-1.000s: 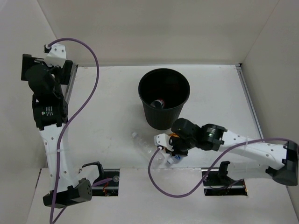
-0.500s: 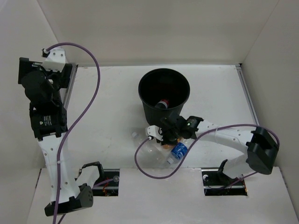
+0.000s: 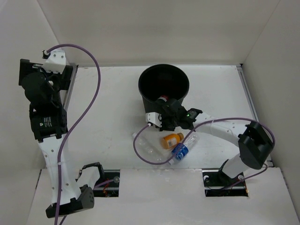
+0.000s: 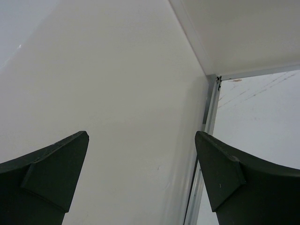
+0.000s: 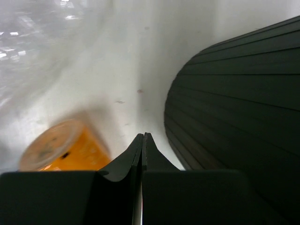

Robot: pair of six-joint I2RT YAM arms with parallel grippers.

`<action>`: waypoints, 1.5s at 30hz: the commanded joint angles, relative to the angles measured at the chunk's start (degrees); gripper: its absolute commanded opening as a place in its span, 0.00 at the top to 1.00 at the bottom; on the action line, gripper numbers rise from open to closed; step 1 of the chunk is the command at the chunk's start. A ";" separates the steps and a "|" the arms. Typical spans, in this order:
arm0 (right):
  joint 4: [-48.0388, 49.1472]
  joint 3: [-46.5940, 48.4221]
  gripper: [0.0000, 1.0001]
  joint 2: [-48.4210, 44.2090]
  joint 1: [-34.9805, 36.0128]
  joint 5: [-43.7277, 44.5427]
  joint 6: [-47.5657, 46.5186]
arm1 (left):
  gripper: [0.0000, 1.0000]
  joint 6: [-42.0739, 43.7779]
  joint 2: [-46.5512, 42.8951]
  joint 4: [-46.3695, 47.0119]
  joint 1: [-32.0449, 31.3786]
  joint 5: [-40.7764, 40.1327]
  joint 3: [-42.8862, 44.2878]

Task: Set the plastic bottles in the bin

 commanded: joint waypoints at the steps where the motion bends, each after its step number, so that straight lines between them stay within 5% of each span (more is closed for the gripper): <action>1: 5.96 2.74 1.00 2.25 -1.45 2.20 -1.65 | 0.00 -0.63 -1.54 0.73 0.35 1.38 -0.17; 17: 7.46 14.78 1.00 12.10 -8.39 6.24 -2.44 | 0.00 -0.72 -3.21 0.12 -0.09 1.74 -3.07; 27: 1.50 14.09 1.00 7.37 -5.68 3.88 1.50 | 0.00 -0.72 -3.47 0.12 0.26 1.91 -3.25; 33: -8.96 5.92 0.53 -8.96 5.48 0.71 4.85 | 0.00 -0.28 -3.12 0.38 0.35 2.18 -3.87; 36: -14.40 3.28 0.09 -16.79 9.00 1.14 6.95 | 0.00 -0.19 -2.68 0.64 0.35 2.79 -4.30; 37: -16.25 2.32 0.02 -18.64 9.27 1.32 7.83 | 0.00 -0.19 -2.68 0.64 0.35 3.14 -4.39; 45: -13.64 -7.97 0.00 -24.82 8.05 3.08 10.30 | 0.00 -1.60 -4.62 0.03 1.14 7.36 -5.36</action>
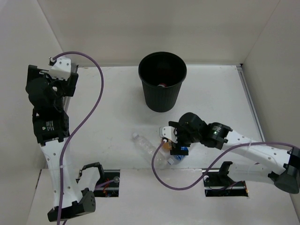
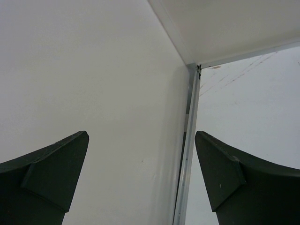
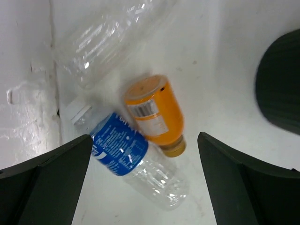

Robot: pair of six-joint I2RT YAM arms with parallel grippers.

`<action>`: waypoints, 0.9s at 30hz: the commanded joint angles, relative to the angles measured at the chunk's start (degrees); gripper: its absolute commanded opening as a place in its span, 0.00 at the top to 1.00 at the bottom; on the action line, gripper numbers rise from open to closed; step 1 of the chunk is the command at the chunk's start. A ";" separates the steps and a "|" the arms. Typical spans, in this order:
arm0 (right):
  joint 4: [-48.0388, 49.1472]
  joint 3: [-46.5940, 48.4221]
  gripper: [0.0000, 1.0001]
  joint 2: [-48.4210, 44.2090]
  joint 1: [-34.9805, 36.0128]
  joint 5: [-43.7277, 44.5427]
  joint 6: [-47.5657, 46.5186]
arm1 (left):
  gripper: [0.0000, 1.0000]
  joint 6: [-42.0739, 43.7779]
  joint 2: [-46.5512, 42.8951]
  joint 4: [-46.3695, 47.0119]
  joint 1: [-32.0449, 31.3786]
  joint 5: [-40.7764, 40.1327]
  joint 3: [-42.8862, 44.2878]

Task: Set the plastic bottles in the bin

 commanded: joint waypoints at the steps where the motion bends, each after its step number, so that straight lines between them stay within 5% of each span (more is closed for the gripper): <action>1: 1.53 -2.14 0.00 1.65 -1.20 0.81 2.19 | 0.00 -1.36 -1.80 1.56 0.72 2.45 -0.18; 20: 15.69 -2.85 0.02 19.66 -1.56 2.56 -8.09 | 0.00 -0.48 -7.77 -3.10 1.86 6.40 2.02; 23: 16.04 -2.06 0.17 22.74 -2.17 2.74 -8.44 | 0.00 -0.48 -8.04 -3.80 2.48 7.28 2.89; 27: 15.08 -0.83 0.61 24.24 -2.79 3.00 -8.53 | 0.00 -0.31 -8.21 -4.07 2.48 8.68 3.25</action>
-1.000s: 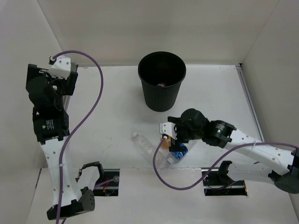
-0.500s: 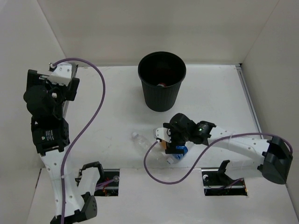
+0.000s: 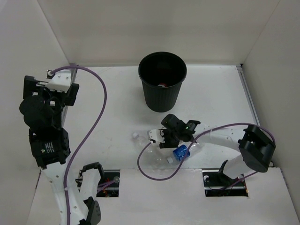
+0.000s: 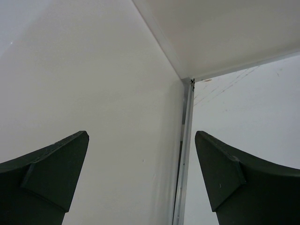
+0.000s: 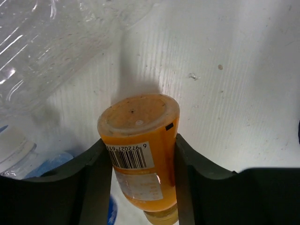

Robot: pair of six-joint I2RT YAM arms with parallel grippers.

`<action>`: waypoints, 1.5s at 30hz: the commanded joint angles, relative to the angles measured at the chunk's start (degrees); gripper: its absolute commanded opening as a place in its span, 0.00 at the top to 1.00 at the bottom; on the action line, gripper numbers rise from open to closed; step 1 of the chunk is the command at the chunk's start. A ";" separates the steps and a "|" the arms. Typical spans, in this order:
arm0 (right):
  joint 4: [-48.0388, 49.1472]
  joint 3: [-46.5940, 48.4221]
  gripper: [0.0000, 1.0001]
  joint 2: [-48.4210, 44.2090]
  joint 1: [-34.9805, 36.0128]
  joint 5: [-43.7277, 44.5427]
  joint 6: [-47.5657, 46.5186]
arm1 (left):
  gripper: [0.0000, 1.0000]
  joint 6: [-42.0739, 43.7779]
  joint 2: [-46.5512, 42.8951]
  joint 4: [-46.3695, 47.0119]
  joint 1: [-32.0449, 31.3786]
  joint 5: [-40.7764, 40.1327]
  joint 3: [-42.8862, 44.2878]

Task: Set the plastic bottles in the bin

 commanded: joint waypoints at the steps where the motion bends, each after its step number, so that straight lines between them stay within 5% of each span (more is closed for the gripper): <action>1: 1.46 3.35 0.72 0.24 -0.65 0.42 -0.14 | 0.00 0.02 -0.24 0.76 0.38 2.08 2.16; 6: -3.10 12.12 0.97 -2.21 2.51 0.16 3.46 | 0.00 0.02 0.55 2.87 0.99 2.08 -0.47; 17: -9.62 49.12 1.00 -0.90 10.08 1.56 8.75 | 0.00 -0.33 0.03 6.12 3.02 1.12 -12.08; 24: -5.31 62.84 1.00 8.31 -4.31 3.59 3.38 | 0.00 -1.91 -1.82 4.19 3.20 2.87 -13.67; 31: -3.55 66.02 1.00 18.43 -14.79 3.59 4.61 | 0.00 -1.38 -1.56 1.21 2.05 6.47 -12.70; 33: -3.55 65.32 0.89 19.31 -15.06 3.50 5.57 | 0.00 -1.38 -1.20 0.68 1.53 7.35 -12.26; 34: -3.29 64.88 0.68 19.40 -15.06 3.42 6.01 | 0.00 -1.30 -1.12 0.33 1.18 7.79 -12.09; 36: -1.45 63.56 0.00 18.44 -15.06 3.33 7.51 | 0.00 -1.12 -0.76 -0.55 0.12 8.85 -11.73; 41: 1.02 65.57 0.00 14.32 -15.84 8.67 8.57 | 0.00 -0.15 0.55 -5.64 -6.45 15.08 -10.15; 45: 3.04 66.89 0.00 7.91 -23.12 14.40 12.60 | 0.00 0.89 2.57 -10.83 -18.74 19.66 -10.50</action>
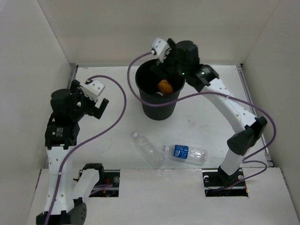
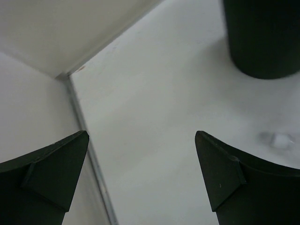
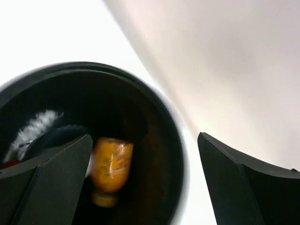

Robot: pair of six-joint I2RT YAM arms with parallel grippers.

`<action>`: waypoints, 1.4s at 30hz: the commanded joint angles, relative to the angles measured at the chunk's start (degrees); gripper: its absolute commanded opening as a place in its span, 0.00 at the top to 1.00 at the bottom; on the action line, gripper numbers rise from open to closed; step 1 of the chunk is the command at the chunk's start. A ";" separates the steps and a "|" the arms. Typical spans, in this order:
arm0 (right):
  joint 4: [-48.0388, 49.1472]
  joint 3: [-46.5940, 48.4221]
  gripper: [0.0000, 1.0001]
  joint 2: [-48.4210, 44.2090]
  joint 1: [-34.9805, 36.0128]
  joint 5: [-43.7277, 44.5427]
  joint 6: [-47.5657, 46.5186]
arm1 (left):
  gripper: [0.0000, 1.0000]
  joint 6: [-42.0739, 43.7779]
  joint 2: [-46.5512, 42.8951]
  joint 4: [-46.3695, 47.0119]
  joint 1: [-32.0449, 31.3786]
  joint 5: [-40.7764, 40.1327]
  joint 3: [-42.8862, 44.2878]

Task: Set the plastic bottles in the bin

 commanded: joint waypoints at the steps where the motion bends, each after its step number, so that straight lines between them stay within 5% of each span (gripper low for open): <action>1: 6.26 5.08 0.00 -8.72 -7.97 6.09 5.76 | 0.00 2.53 2.31 -5.20 -9.65 5.72 1.94; 7: -0.51 11.59 0.00 -11.35 -23.61 5.13 13.15 | 0.00 9.48 9.70 -6.35 -27.57 2.90 1.06; 14: -1.21 7.11 0.00 -18.30 -37.06 2.94 19.13 | 0.00 21.68 13.31 -15.47 -53.95 4.92 -6.23; 18: -2.27 6.67 0.00 -21.55 -41.91 1.00 20.98 | 0.01 34.42 14.80 -26.89 -66.25 3.61 -10.97; 21: -3.67 6.67 0.00 -24.53 -43.58 -0.84 22.47 | 0.00 40.33 15.15 -25.09 -72.42 -1.82 -16.94; 29: -6.58 2.90 0.00 -33.41 -45.17 -6.38 26.87 | 0.00 40.52 28.32 -1.10 -69.98 -5.36 -16.53; 37: -6.67 -1.06 0.00 -36.85 -46.31 -8.49 27.48 | 0.01 40.17 38.61 7.62 -67.87 -4.31 -14.41; 40: -6.67 0.08 0.00 -37.11 -46.31 -8.84 27.66 | 0.16 39.03 42.21 7.63 -67.78 -4.13 -14.76; 42: -6.84 0.95 0.00 -36.68 -46.31 -8.93 27.31 | 0.45 37.71 43.19 6.93 -67.78 -4.22 -14.59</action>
